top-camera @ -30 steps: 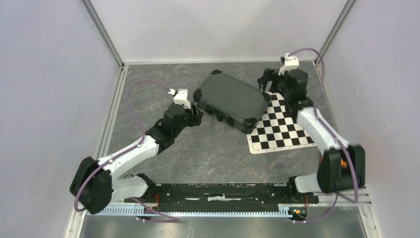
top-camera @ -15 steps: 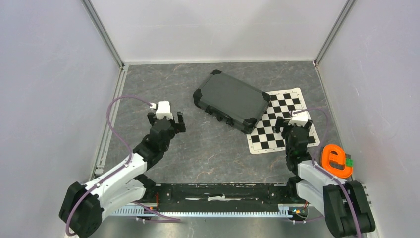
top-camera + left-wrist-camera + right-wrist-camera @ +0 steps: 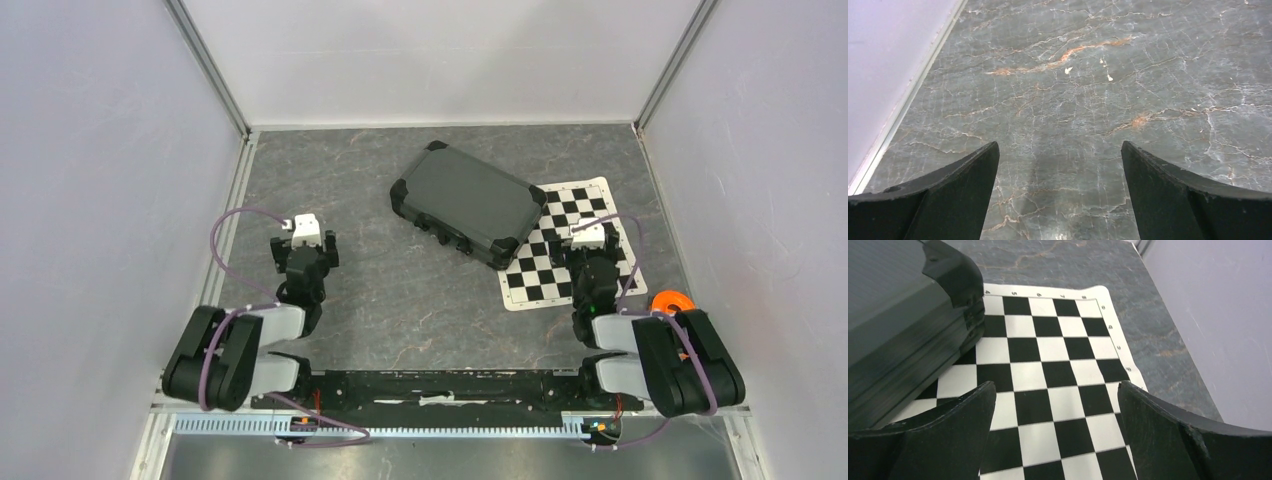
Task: Pack up texas hold em set
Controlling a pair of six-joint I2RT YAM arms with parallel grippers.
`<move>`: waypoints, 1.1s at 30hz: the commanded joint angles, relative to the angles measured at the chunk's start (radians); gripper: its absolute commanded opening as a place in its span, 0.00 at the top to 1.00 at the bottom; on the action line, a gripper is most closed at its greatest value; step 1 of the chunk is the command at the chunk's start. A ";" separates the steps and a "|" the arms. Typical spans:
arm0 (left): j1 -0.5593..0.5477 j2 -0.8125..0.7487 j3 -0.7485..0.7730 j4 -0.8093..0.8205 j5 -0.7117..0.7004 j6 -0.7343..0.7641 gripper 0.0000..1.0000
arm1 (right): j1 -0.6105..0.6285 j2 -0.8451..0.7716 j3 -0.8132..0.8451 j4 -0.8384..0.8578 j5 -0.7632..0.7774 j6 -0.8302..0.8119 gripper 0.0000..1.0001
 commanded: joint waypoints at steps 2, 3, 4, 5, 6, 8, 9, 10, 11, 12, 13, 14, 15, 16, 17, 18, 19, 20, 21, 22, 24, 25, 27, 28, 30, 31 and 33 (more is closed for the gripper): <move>0.112 0.139 0.062 0.230 0.178 -0.037 0.04 | 0.000 -0.031 0.073 -0.087 -0.040 -0.066 0.03; 0.133 0.184 0.069 0.254 0.195 -0.065 0.04 | -0.001 -0.052 0.056 -0.084 -0.027 -0.071 0.03; 0.150 0.241 0.068 0.316 0.224 -0.068 0.04 | -0.002 -0.061 0.031 -0.047 -0.016 -0.076 0.03; 0.154 0.256 0.071 0.321 0.233 -0.061 0.04 | -0.001 -0.056 0.016 -0.001 -0.002 -0.090 0.03; 0.156 0.221 0.085 0.242 0.251 -0.068 0.04 | -0.002 -0.043 0.025 -0.002 0.014 -0.093 0.03; 0.154 0.227 0.093 0.238 0.297 -0.046 0.05 | 0.000 -0.039 0.038 -0.023 0.013 -0.092 0.03; 0.154 0.237 0.085 0.264 0.319 -0.034 0.05 | -0.003 -0.049 0.024 -0.008 0.008 -0.096 0.03; 0.154 0.240 0.079 0.281 0.323 -0.032 0.05 | -0.001 -0.068 0.006 -0.007 0.005 -0.095 0.03; 0.154 0.234 0.081 0.269 0.326 -0.033 0.01 | 0.000 -0.086 -0.006 -0.014 0.020 -0.083 0.02; 0.154 0.234 0.087 0.258 0.322 -0.034 0.00 | -0.001 -0.105 -0.015 -0.047 0.023 -0.074 0.02; 0.154 0.238 0.086 0.266 0.323 -0.034 0.00 | -0.001 -0.113 -0.029 -0.046 0.031 -0.069 0.02; 0.153 0.239 0.086 0.268 0.323 -0.035 0.00 | -0.002 -0.107 -0.054 -0.006 0.048 -0.043 0.02; 0.154 0.236 0.087 0.259 0.325 -0.035 0.00 | -0.001 -0.089 -0.059 0.025 0.050 -0.038 0.02; 0.154 0.237 0.089 0.259 0.326 -0.036 0.00 | -0.002 -0.050 -0.096 0.067 0.053 -0.037 0.02; 0.154 0.238 0.089 0.260 0.326 -0.035 0.00 | -0.004 -0.010 -0.123 0.139 0.057 -0.037 0.02; 0.153 0.237 0.089 0.259 0.326 -0.036 0.00 | -0.003 0.047 -0.146 0.229 0.067 -0.035 0.02; 0.153 0.237 0.089 0.259 0.327 -0.036 0.00 | -0.004 0.098 -0.170 0.339 0.077 -0.034 0.02; 0.154 0.237 0.089 0.259 0.327 -0.036 0.00 | -0.004 0.147 -0.188 0.433 0.112 -0.037 0.02; 0.154 0.237 0.089 0.260 0.328 -0.036 0.00 | -0.002 0.131 -0.189 0.392 0.110 -0.028 0.02; 0.153 0.237 0.089 0.260 0.327 -0.035 0.00 | -0.003 0.105 -0.163 0.310 0.107 -0.016 0.02; 0.153 0.237 0.089 0.260 0.325 -0.036 0.00 | -0.016 0.124 -0.158 0.333 0.102 -0.009 0.02; 0.154 0.237 0.088 0.260 0.325 -0.036 0.00 | -0.017 0.119 -0.156 0.320 0.103 -0.007 0.02; 0.153 0.238 0.089 0.260 0.326 -0.037 0.00 | -0.018 0.120 -0.157 0.318 0.102 -0.006 0.02; 0.154 0.237 0.089 0.260 0.326 -0.036 0.00 | -0.017 0.121 -0.156 0.322 0.102 -0.006 0.02; 0.154 0.238 0.089 0.259 0.326 -0.036 0.00 | -0.017 0.118 -0.160 0.326 0.107 -0.007 0.02; 0.154 0.239 0.089 0.260 0.326 -0.037 0.00 | -0.017 0.118 -0.165 0.335 0.105 -0.008 0.02; 0.154 0.238 0.089 0.259 0.327 -0.036 0.00 | -0.018 0.120 -0.163 0.333 0.105 -0.010 0.02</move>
